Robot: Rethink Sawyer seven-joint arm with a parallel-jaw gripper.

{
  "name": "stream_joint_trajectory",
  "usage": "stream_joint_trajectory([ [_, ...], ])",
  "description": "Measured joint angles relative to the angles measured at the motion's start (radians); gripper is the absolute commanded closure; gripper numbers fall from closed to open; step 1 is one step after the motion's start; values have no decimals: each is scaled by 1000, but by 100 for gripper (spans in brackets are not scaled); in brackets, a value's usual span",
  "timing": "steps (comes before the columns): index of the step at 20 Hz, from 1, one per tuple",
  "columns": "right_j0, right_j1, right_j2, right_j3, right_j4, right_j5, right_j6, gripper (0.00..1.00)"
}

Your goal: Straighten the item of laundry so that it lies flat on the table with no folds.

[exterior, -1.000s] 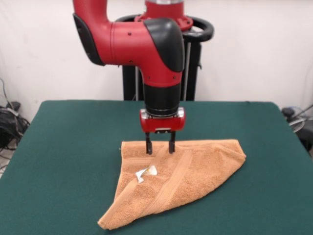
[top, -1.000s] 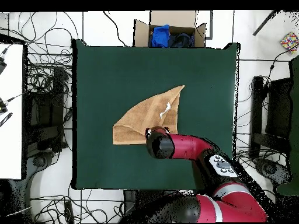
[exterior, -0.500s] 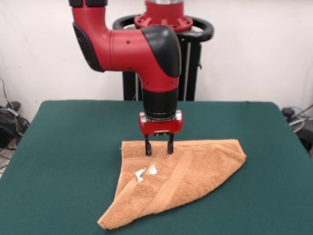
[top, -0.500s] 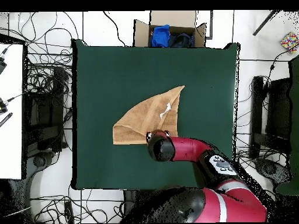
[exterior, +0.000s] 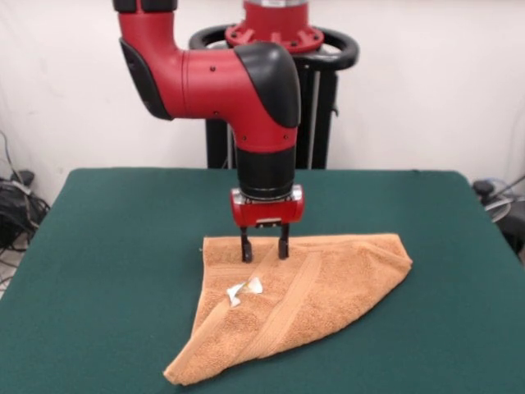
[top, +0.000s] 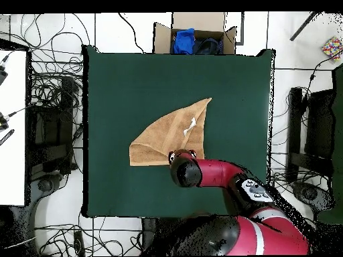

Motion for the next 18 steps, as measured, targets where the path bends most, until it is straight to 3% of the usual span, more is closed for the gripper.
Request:
stream_joint_trajectory([
  [18, 7, -15, -2, 51, 0, -59, 0, 0],
])
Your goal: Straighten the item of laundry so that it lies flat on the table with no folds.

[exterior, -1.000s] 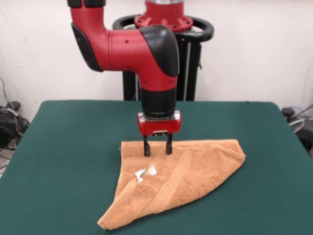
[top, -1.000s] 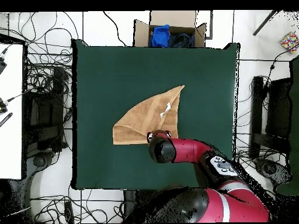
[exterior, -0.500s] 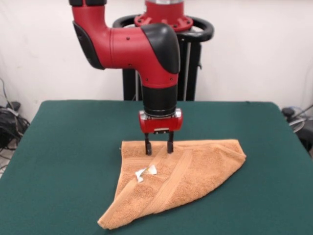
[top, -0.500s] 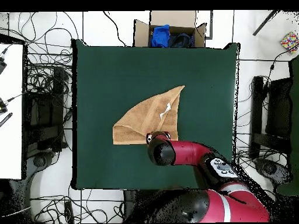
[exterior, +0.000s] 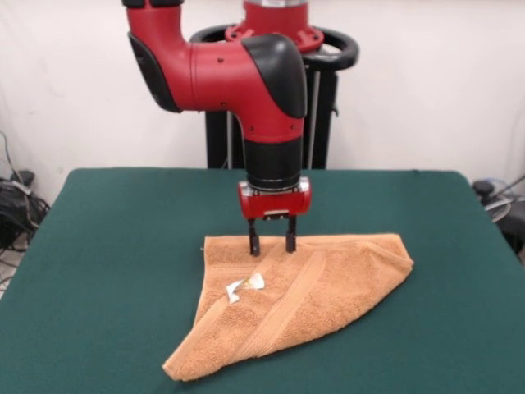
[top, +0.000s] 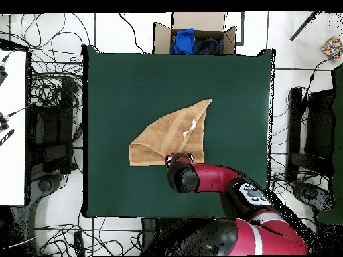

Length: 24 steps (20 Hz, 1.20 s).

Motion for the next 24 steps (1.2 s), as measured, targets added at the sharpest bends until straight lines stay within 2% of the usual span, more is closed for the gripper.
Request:
stream_joint_trajectory([
  [12, 43, 1, -16, 0, 0, -23, 0, 0],
  [24, 45, 18, -20, 0, 0, -57, 0, 0],
])
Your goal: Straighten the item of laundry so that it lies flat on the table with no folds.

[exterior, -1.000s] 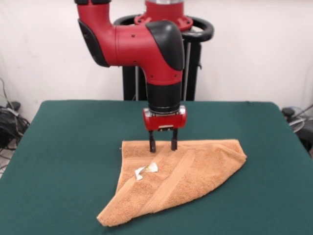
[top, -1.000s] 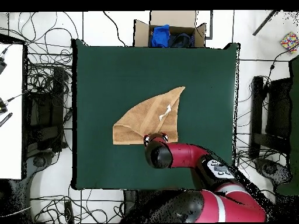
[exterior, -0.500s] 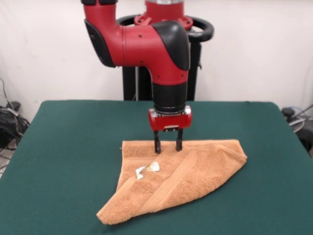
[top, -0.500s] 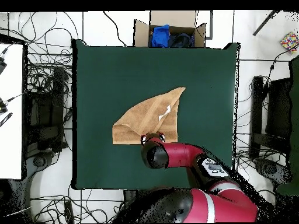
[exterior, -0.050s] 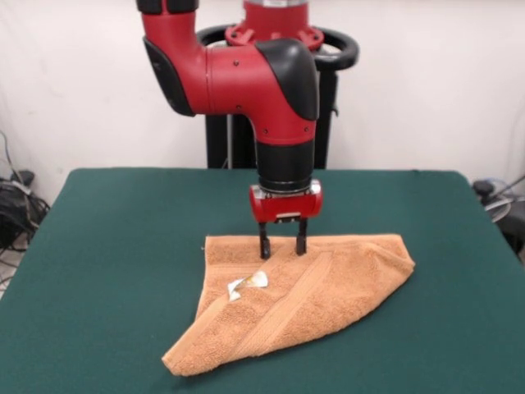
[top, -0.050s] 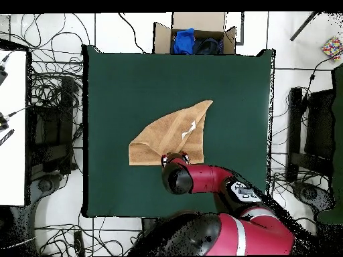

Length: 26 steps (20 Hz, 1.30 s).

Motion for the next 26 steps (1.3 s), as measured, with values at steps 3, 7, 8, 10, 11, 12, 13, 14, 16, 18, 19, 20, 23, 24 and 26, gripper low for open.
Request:
stream_joint_trajectory([
  [3, 0, 0, 0, 0, 0, 0, 0, 0],
  [7, 0, 0, 0, 0, 0, 0, 0, 0],
  [8, 3, 0, -2, 0, 0, -1, 0, 0],
  [10, 7, 1, -5, 0, 0, -7, 0, 100],
  [11, 7, 1, -5, 0, 0, -8, 0, 100],
  [12, 8, 1, -5, 0, 0, -9, 0, 100],
  [13, 11, 2, -6, 0, 0, -14, 0, 100],
  [14, 13, 1, -7, 0, 0, -15, 0, 100],
  [16, 15, 1, -10, 0, 0, -18, 0, 100],
  [18, 21, 1, -15, -1, 0, -20, 0, 100],
  [19, 23, 1, -15, -1, 0, -20, 0, 100],
  [20, 23, 1, -16, -1, 0, -20, 0, 100],
  [23, 23, 1, -16, -1, 0, -20, 0, 100],
  [24, 23, 1, -16, -1, 0, -20, 0, 100],
  [26, 23, 1, -16, -1, 0, -20, 0, 100],
])
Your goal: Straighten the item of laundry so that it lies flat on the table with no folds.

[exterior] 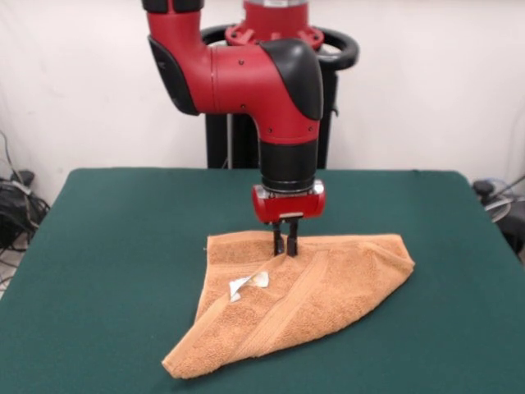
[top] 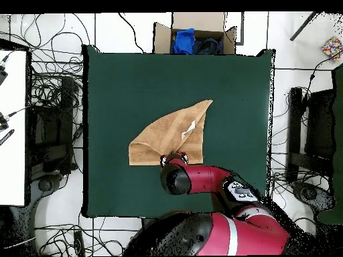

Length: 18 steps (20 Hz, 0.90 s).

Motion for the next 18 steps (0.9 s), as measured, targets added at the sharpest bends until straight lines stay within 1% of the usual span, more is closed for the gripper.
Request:
stream_joint_trajectory([
  [11, 0, -7, 0, 3, 1, 4, 0, 100],
  [15, 0, -36, 2, 17, 12, 36, 0, 100],
  [18, 0, -77, 5, 36, 25, 80, 0, 100],
])
